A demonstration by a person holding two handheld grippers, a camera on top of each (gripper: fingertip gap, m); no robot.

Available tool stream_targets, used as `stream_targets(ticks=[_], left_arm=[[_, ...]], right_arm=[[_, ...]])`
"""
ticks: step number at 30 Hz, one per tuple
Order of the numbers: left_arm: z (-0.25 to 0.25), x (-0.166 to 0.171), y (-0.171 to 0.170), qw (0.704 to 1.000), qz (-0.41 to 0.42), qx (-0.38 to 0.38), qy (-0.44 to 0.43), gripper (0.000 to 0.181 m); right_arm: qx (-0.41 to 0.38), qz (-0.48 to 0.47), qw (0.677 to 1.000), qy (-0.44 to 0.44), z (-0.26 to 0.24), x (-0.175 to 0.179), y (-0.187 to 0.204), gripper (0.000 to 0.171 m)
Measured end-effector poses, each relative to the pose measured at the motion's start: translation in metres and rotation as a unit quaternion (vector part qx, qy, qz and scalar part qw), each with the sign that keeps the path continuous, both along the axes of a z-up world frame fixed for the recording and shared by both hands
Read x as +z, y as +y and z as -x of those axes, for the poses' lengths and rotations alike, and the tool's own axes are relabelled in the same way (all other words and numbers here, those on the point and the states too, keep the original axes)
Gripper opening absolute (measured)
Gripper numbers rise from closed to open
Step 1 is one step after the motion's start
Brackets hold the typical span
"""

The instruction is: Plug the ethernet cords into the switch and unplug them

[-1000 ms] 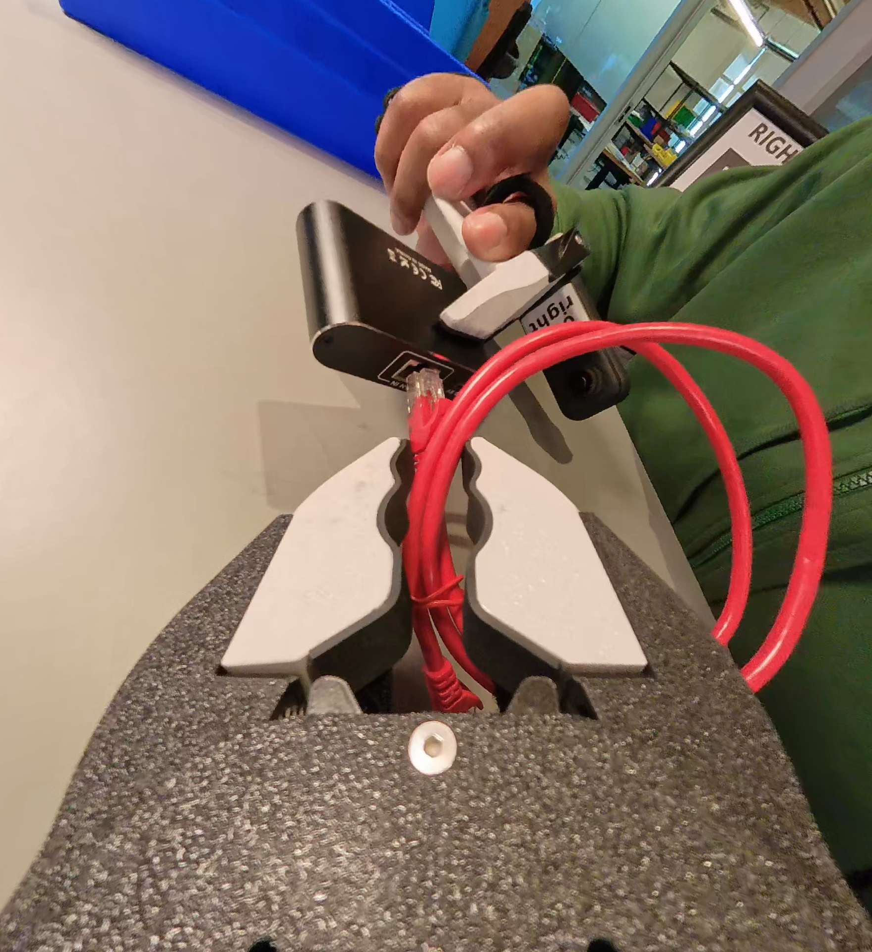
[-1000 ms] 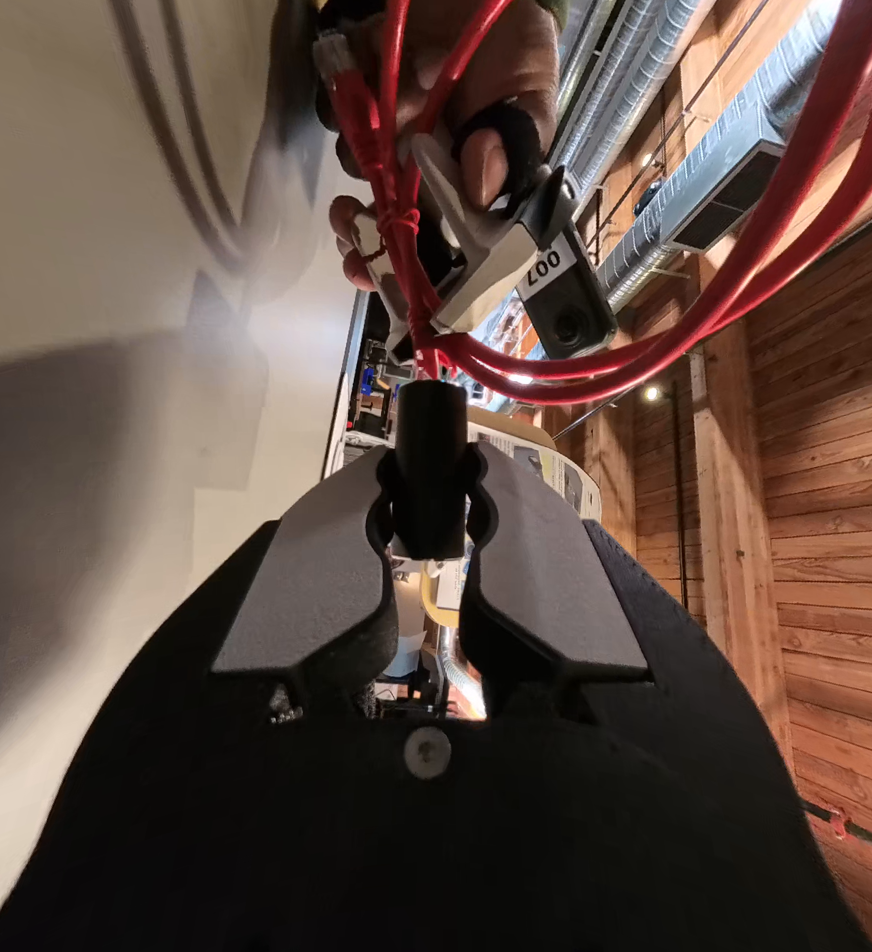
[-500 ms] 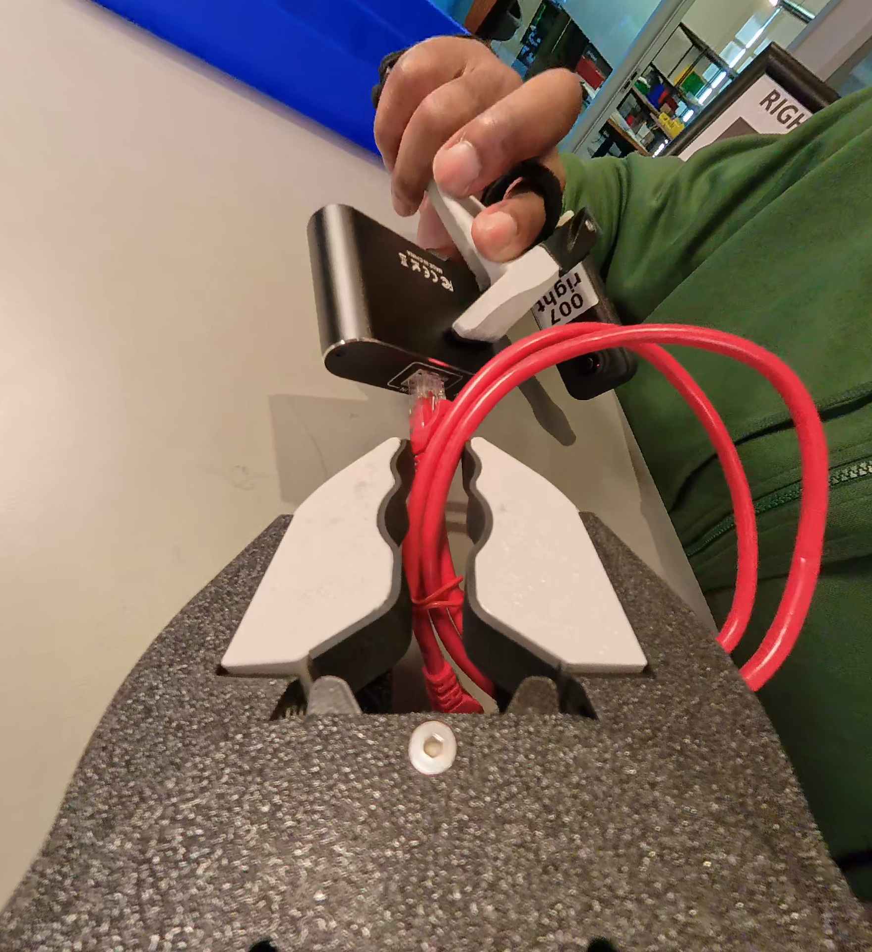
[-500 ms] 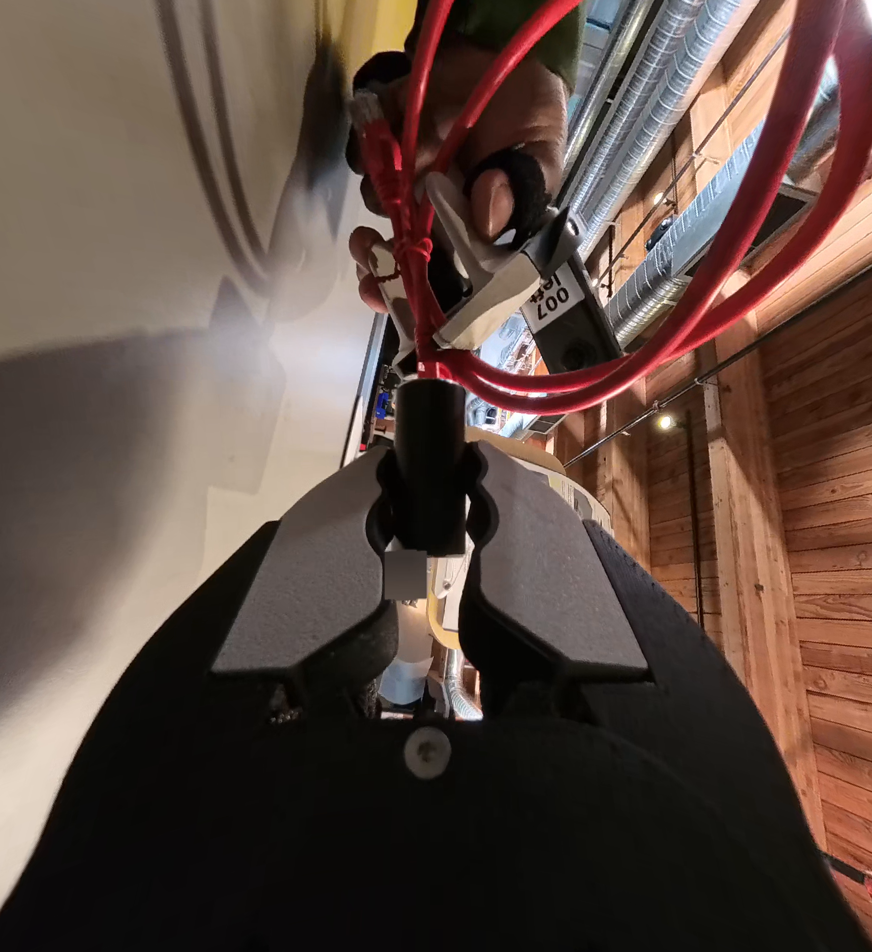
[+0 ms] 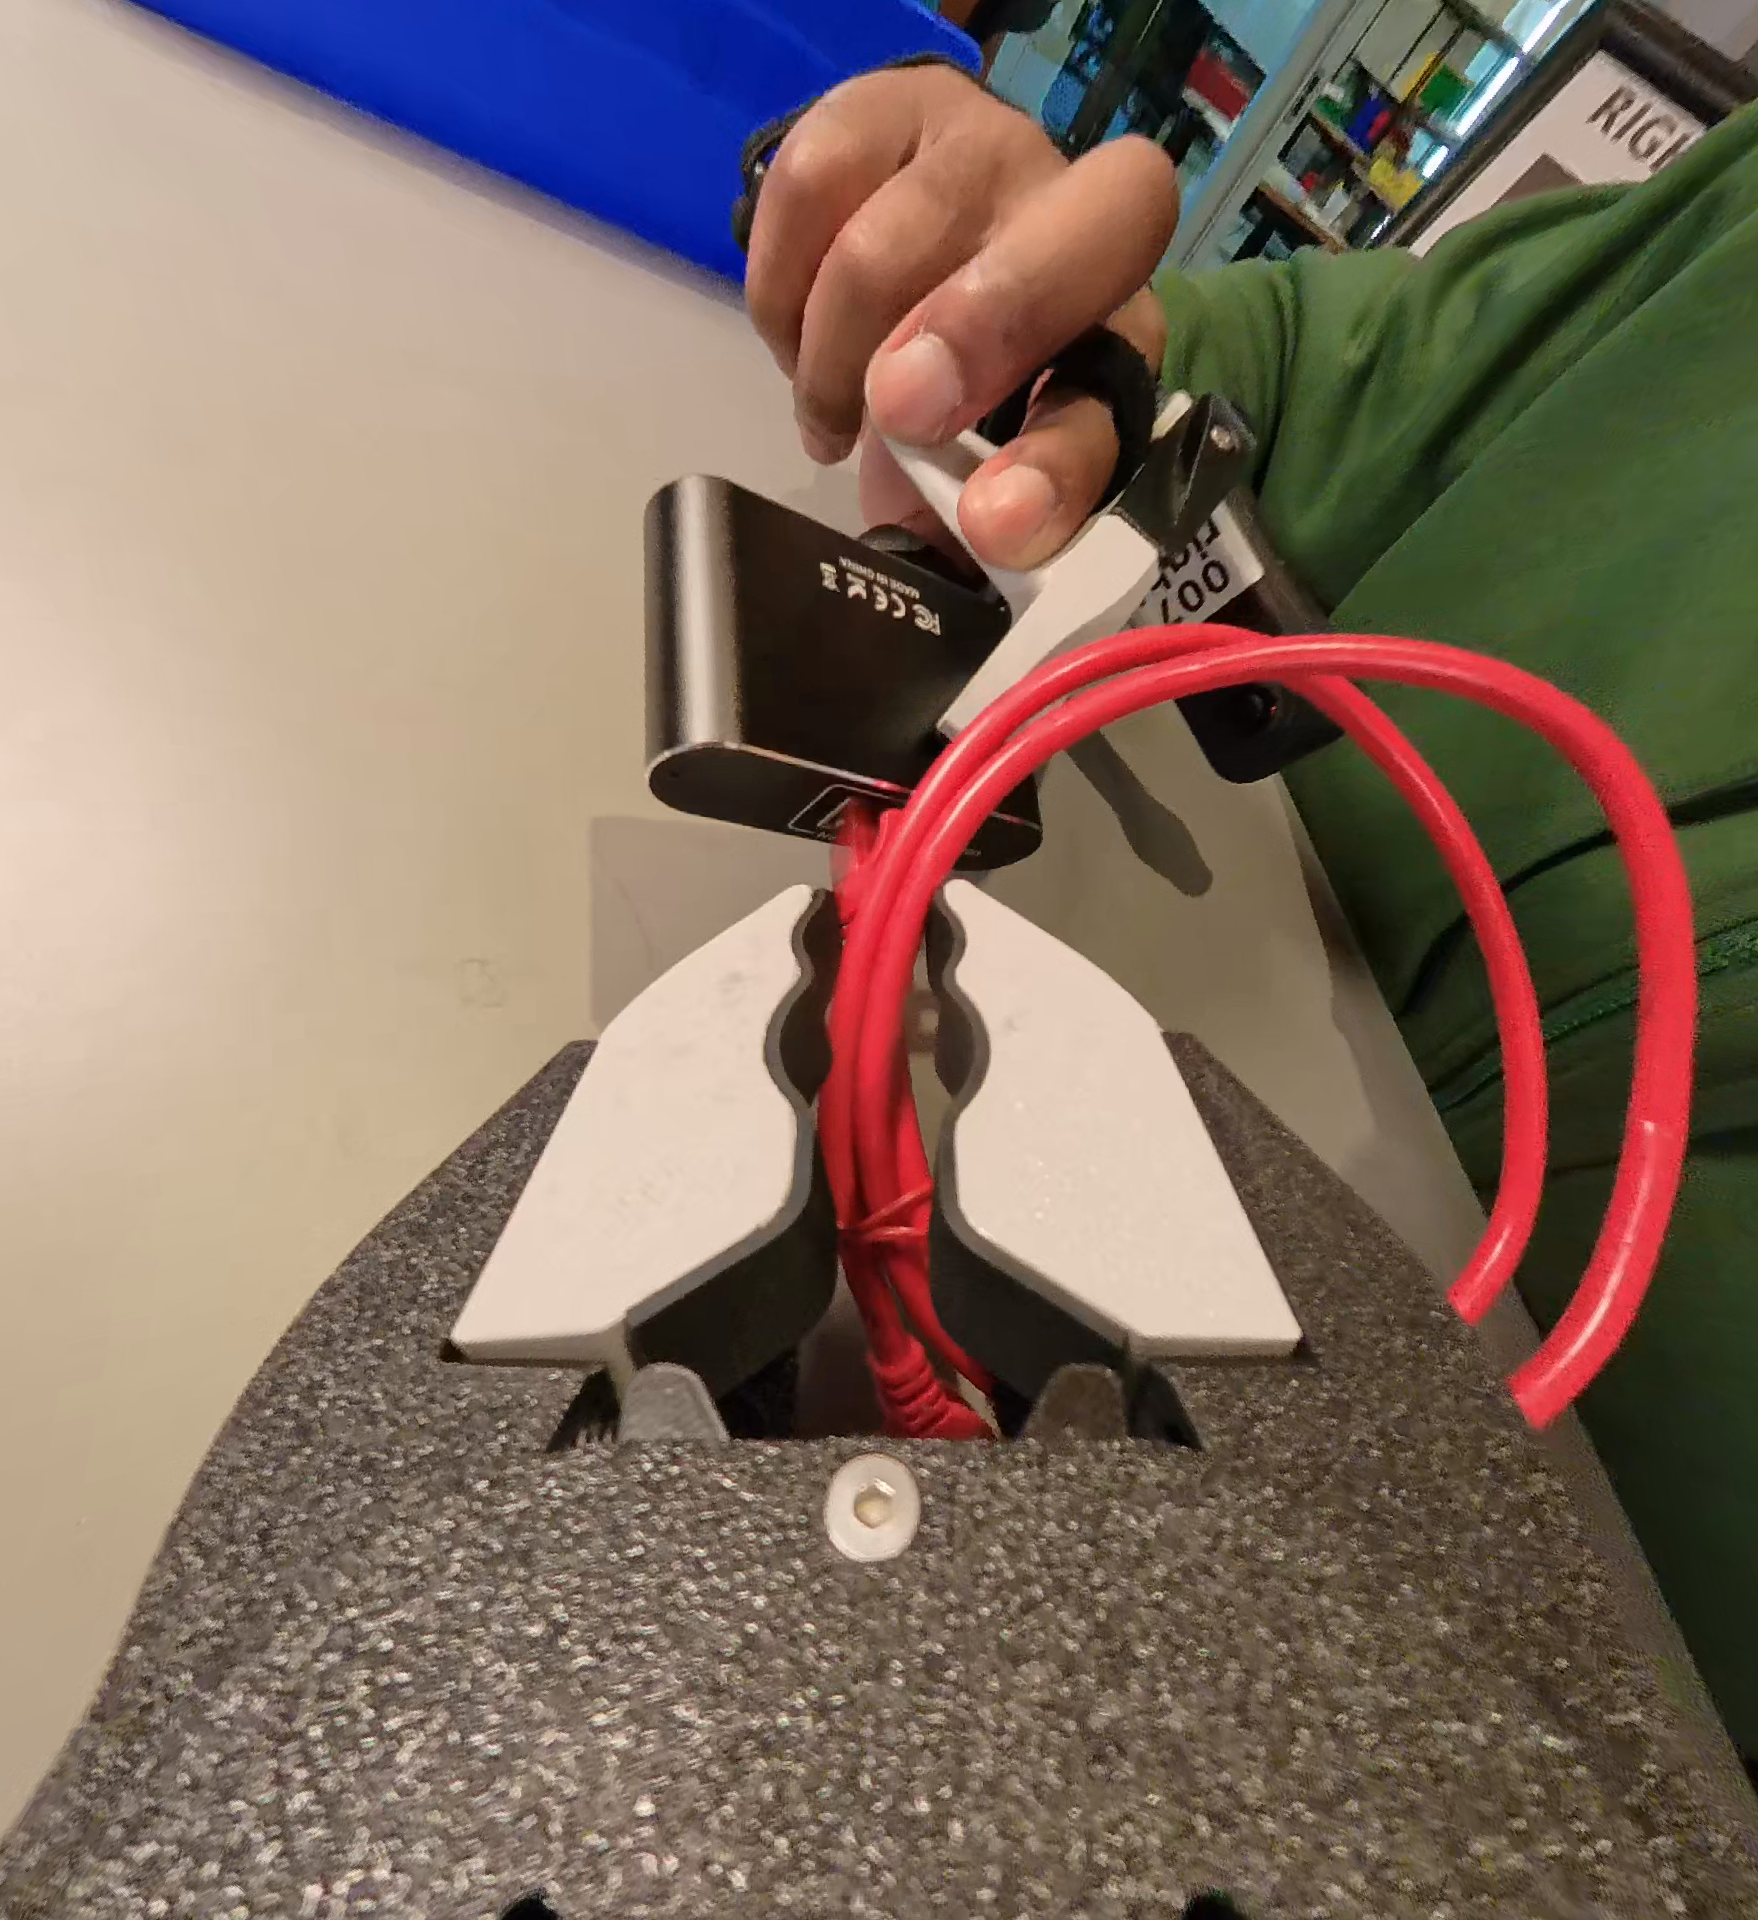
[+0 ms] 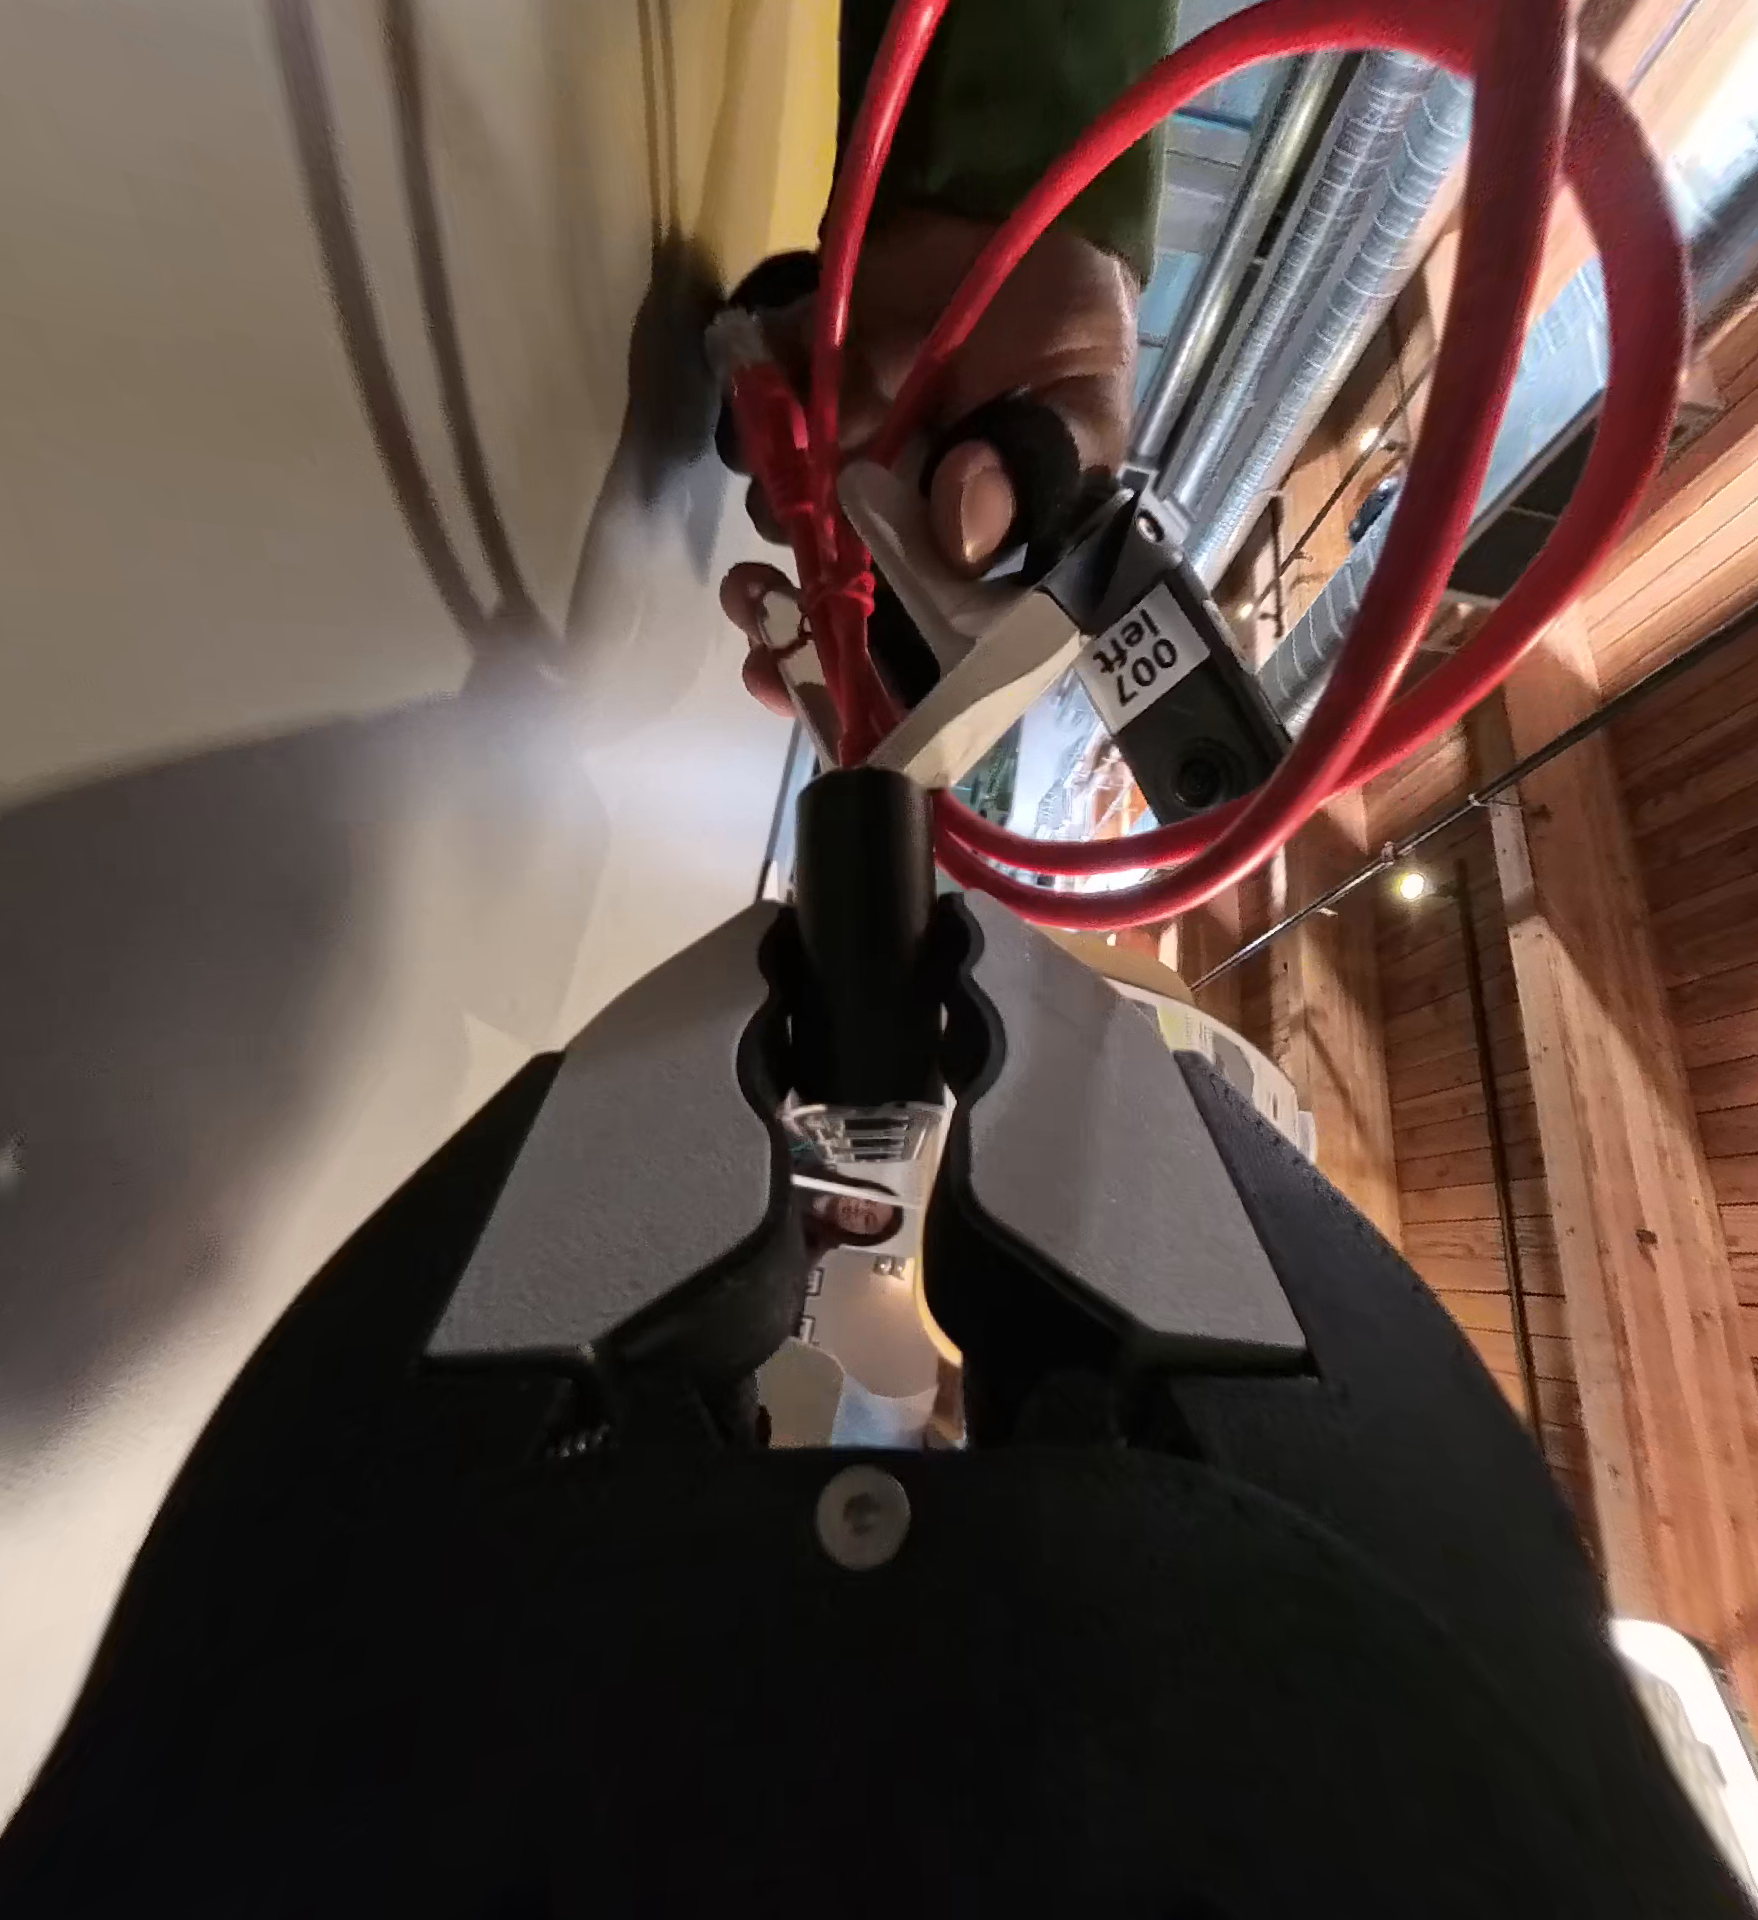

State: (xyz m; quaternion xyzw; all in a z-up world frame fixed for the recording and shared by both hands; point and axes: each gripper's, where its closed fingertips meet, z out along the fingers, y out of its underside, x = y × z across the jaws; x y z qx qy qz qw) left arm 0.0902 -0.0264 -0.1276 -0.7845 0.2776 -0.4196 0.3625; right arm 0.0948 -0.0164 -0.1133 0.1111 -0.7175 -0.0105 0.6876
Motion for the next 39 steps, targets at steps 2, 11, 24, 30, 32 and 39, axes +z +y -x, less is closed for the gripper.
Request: stream_targets(ticks=[2, 11, 24, 30, 32, 39], left_arm=[[0.001, -0.001, 0.001, 1.000, 0.000, 0.003, 0.006, 0.016], [0.017, -0.011, 0.003, 0.998, -0.016, 0.011, 0.064, 0.017], [0.017, -0.019, 0.012, 0.974, -0.129, 0.009, 0.186, 0.043], [0.029, 0.002, 0.023, 0.959, -0.188, 0.059, 0.205, 0.063], [0.035, 0.012, 0.027, 0.950, -0.211, 0.087, 0.212, 0.064], [0.084, 0.049, 0.008, 0.904, -0.234, 0.229, 0.274, 0.062]], right_arm=[[-0.002, -0.002, 1.000, -0.001, 0.001, -0.002, 0.000, 0.025], [-0.042, 0.047, 0.997, -0.032, 0.003, -0.010, 0.027, 0.043], [-0.108, 0.226, 0.962, -0.107, 0.001, -0.018, 0.072, 0.039], [-0.128, 0.250, 0.954, -0.110, 0.004, -0.025, 0.081, 0.030], [-0.129, 0.263, 0.950, -0.111, 0.005, -0.025, 0.081, 0.029], [-0.135, 0.283, 0.943, -0.113, 0.007, -0.027, 0.082, 0.026]])
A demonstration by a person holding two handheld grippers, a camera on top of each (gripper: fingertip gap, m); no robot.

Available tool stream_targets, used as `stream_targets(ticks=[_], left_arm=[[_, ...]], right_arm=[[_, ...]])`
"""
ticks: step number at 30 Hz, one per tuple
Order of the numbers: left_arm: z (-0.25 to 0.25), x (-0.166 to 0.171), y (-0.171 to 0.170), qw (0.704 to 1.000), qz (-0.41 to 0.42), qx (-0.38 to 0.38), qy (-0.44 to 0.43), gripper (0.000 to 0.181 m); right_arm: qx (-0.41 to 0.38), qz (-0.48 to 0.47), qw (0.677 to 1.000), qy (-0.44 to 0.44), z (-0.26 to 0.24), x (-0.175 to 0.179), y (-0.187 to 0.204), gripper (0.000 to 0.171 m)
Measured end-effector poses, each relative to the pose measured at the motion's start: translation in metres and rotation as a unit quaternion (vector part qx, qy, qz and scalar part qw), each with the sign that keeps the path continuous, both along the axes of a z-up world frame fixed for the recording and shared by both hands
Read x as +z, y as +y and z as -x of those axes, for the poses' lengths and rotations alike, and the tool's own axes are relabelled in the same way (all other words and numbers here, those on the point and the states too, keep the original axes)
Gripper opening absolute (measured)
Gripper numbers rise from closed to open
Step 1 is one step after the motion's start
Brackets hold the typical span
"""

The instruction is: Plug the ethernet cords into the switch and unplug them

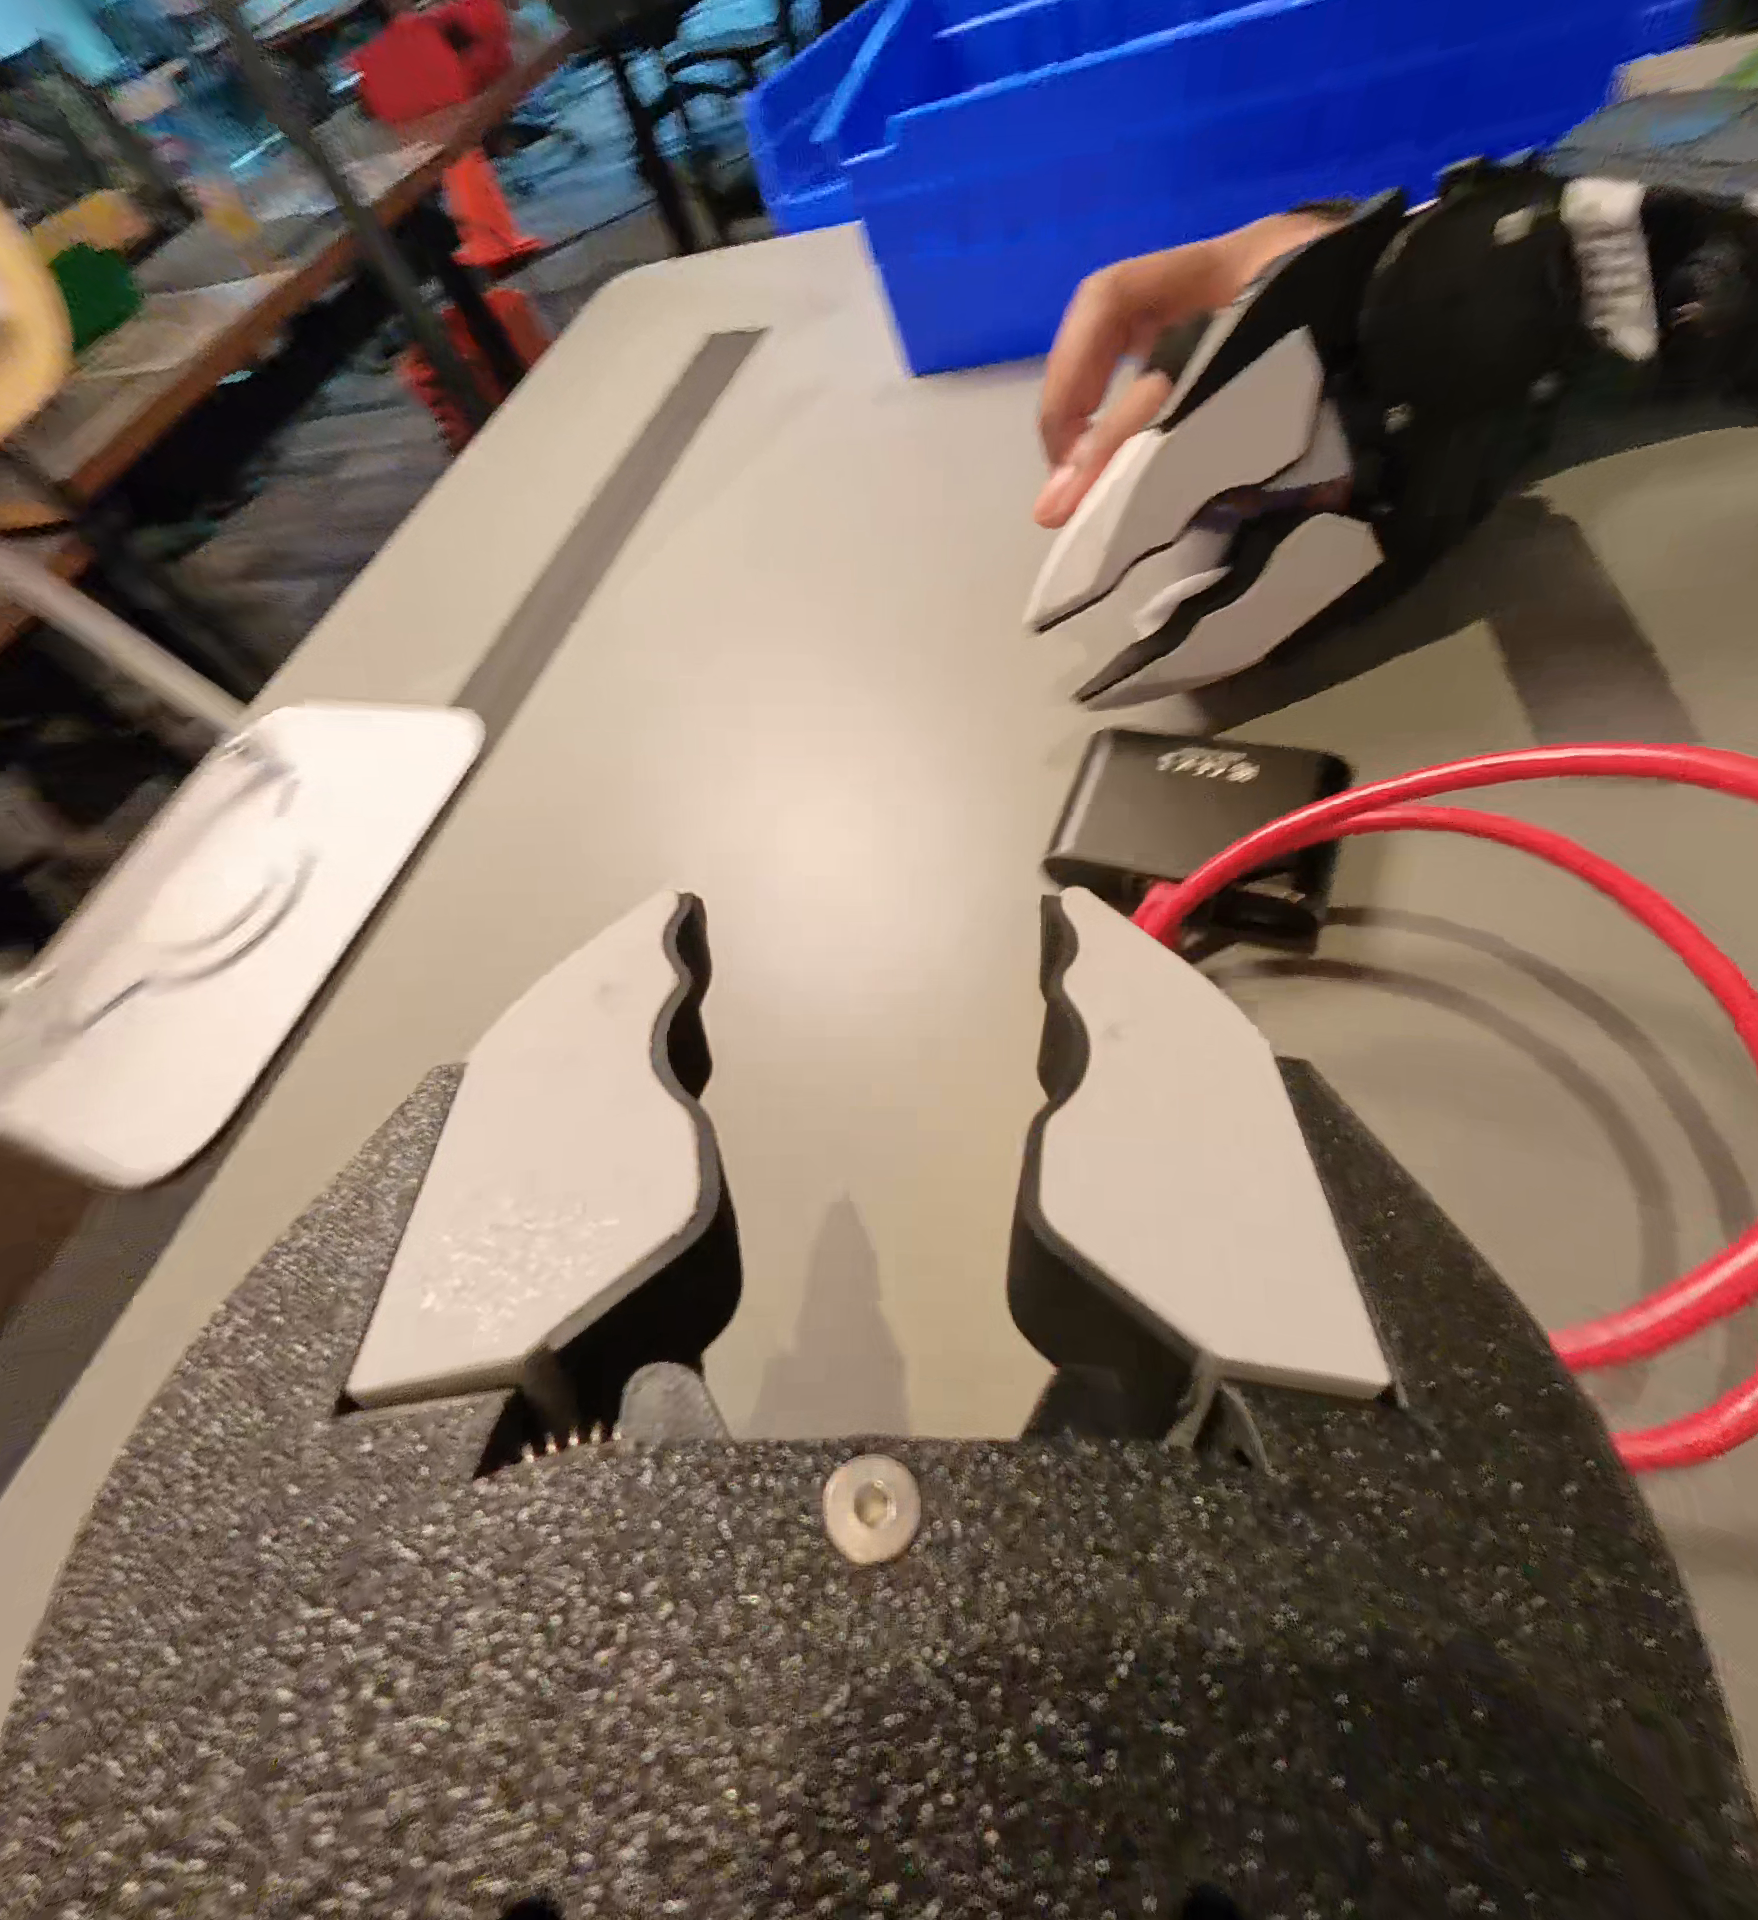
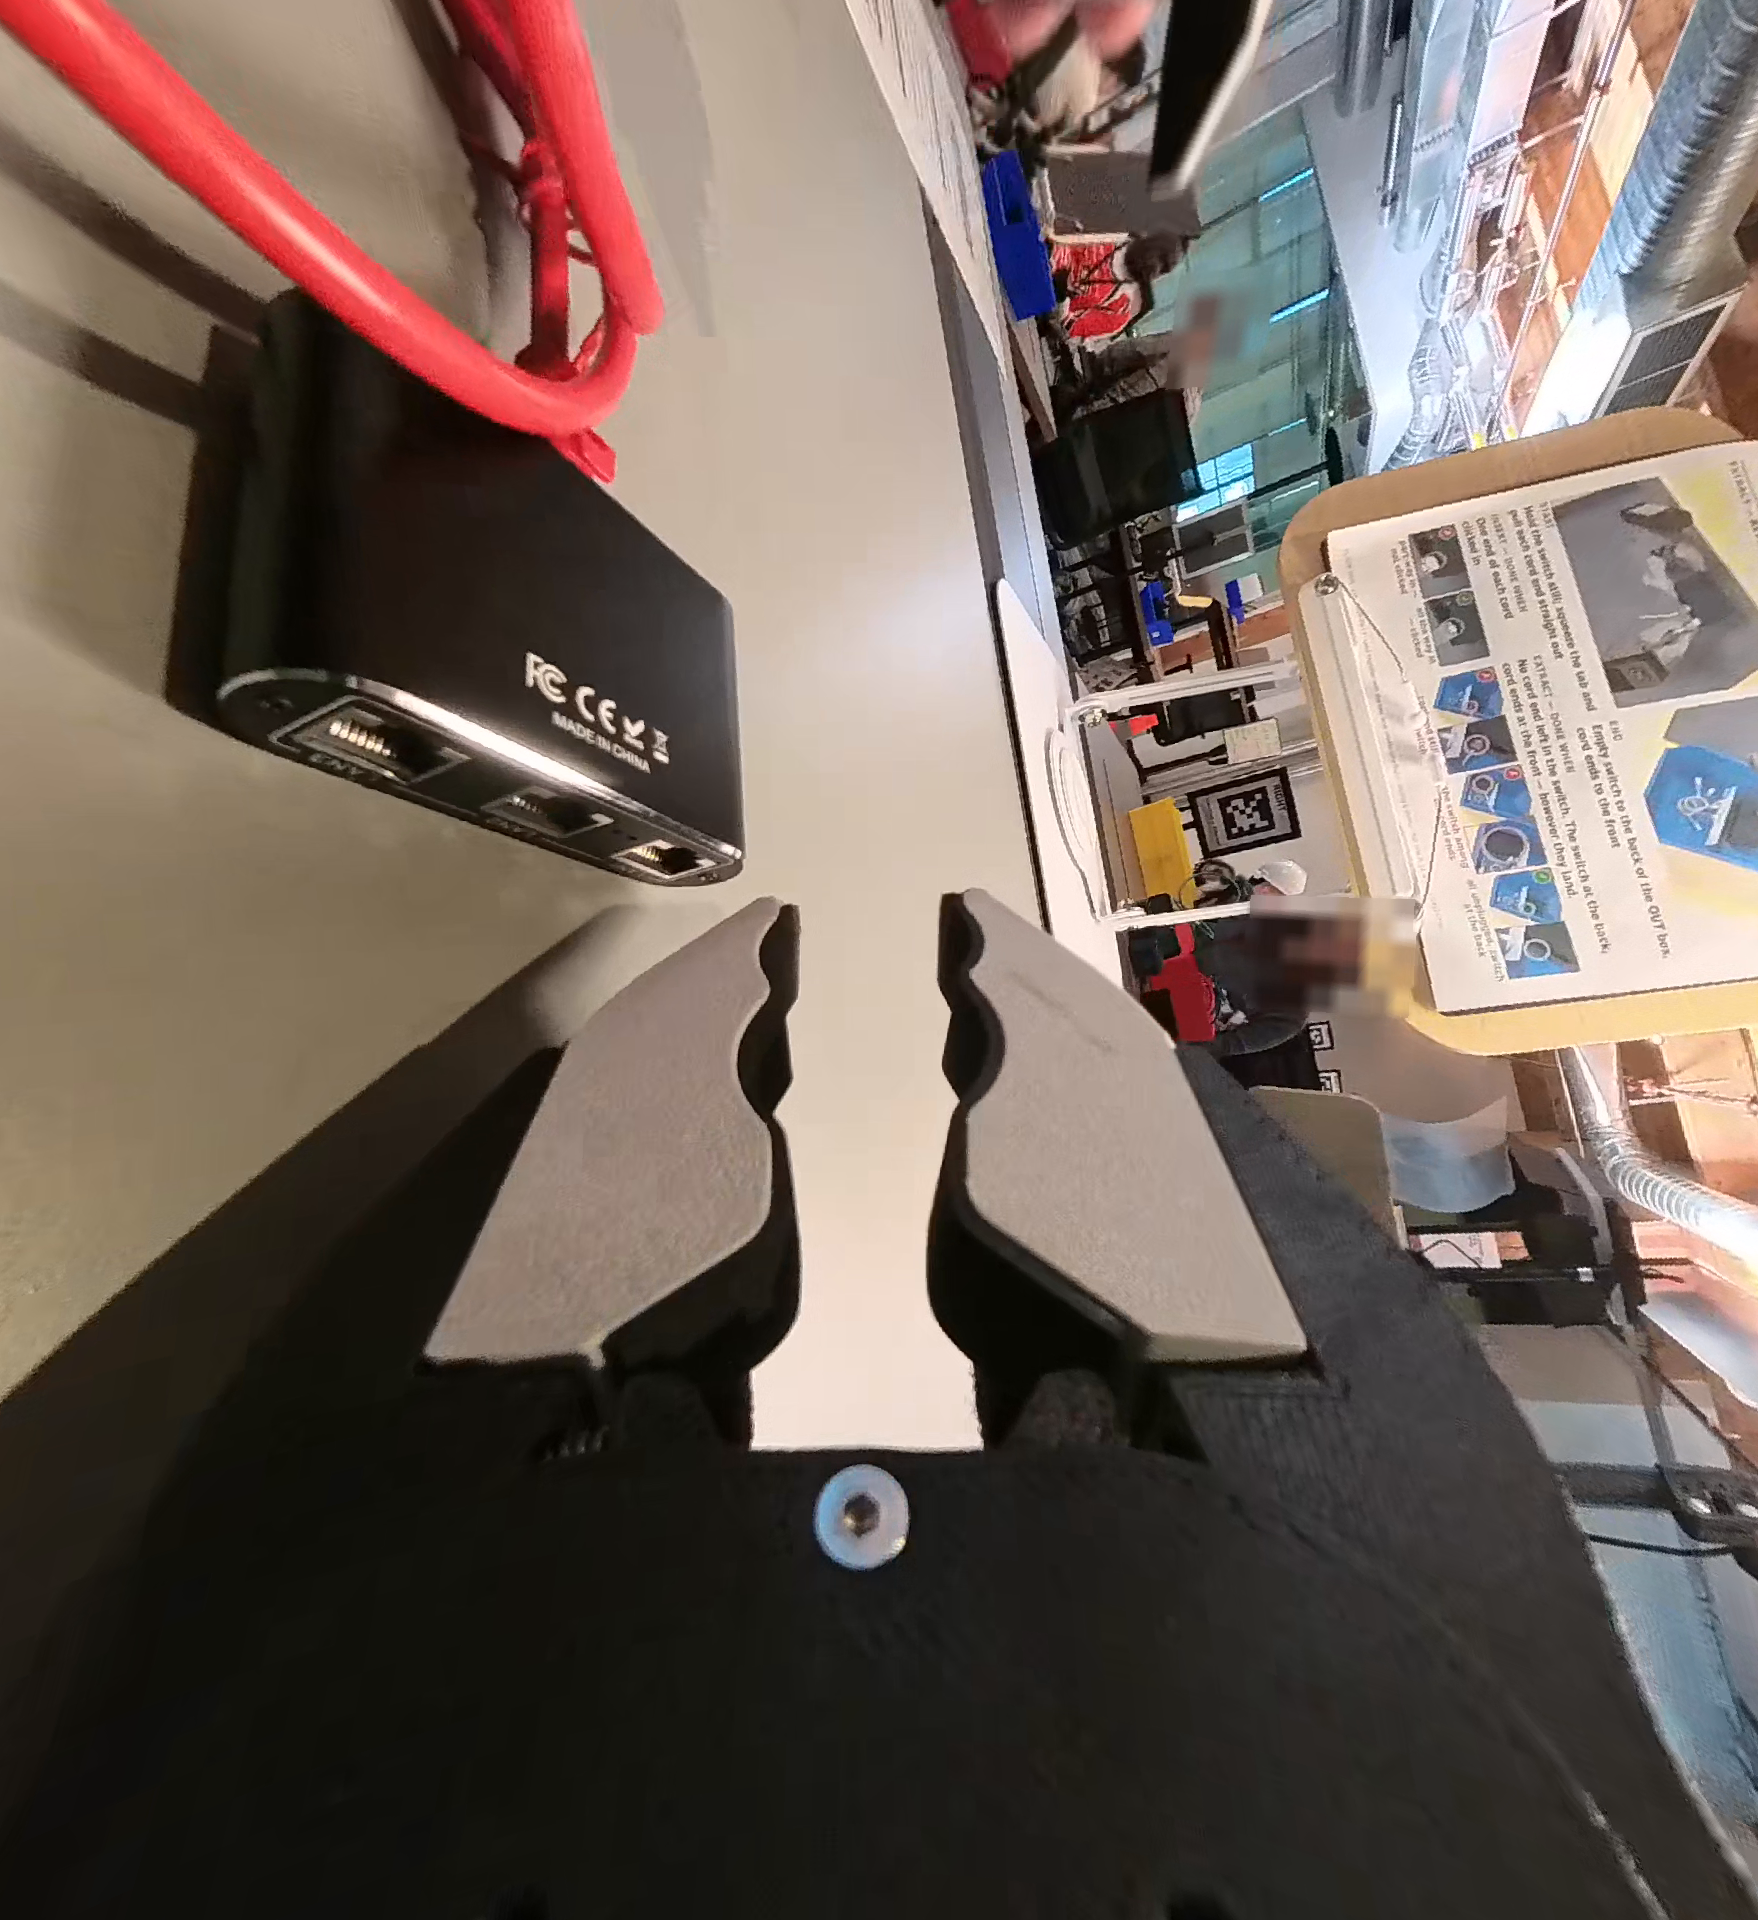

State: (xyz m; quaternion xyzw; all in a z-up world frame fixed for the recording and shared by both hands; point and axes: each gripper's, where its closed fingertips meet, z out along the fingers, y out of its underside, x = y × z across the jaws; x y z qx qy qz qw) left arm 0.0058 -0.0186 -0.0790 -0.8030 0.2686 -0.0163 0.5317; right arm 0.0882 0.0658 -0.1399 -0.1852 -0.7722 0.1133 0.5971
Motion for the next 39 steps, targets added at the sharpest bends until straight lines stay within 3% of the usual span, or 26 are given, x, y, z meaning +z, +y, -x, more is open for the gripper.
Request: stream_targets(ticks=[4, 10, 14, 17, 19, 22, 29, 31, 35, 39], left_arm=[[0.053, 0.025, -0.051, 0.991, -0.015, 0.128, 0.020, 0.061], [0.158, 0.075, -0.178, 0.943, -0.005, 0.326, 0.061, 0.057], [0.252, 0.056, -0.283, 0.868, 0.115, 0.477, 0.081, 0.058], [0.308, 0.017, -0.357, 0.799, 0.227, 0.554, 0.058, 0.055], [0.332, -0.008, -0.389, 0.764, 0.270, 0.586, 0.028, 0.051], [0.348, -0.038, -0.411, 0.732, 0.317, 0.603, 0.013, 0.045], [0.361, -0.073, -0.414, 0.705, 0.360, 0.610, 0.043, 0.037], [0.363, -0.076, -0.413, 0.704, 0.357, 0.612, 0.054, 0.023], [0.369, -0.053, -0.416, 0.699, 0.311, 0.635, 0.104, 0.018], [0.364, 0.015, -0.408, 0.699, 0.219, 0.654, 0.188, 0.017]], right_arm=[[-0.006, 0.014, 1.000, 0.000, 0.002, -0.001, 0.002, 0.023], [-0.011, 0.015, 1.000, 0.001, 0.003, -0.001, 0.003, 0.021], [-0.012, 0.010, 1.000, 0.002, 0.003, -0.001, 0.003, 0.019], [-0.013, 0.005, 1.000, 0.003, 0.003, -0.001, 0.002, 0.018], [-0.013, 0.001, 1.000, 0.004, 0.003, -0.001, 0.002, 0.018], [-0.012, -0.002, 1.000, 0.005, 0.003, -0.001, 0.002, 0.017], [-0.009, -0.005, 1.000, 0.006, 0.003, -0.002, 0.001, 0.014], [-0.009, -0.004, 1.000, 0.006, 0.003, -0.002, 0.001, 0.014], [-0.008, -0.006, 1.000, 0.007, 0.003, -0.002, 0.000, 0.014], [-0.005, 0.000, 1.000, 0.004, 0.003, -0.002, 0.000, 0.014]])
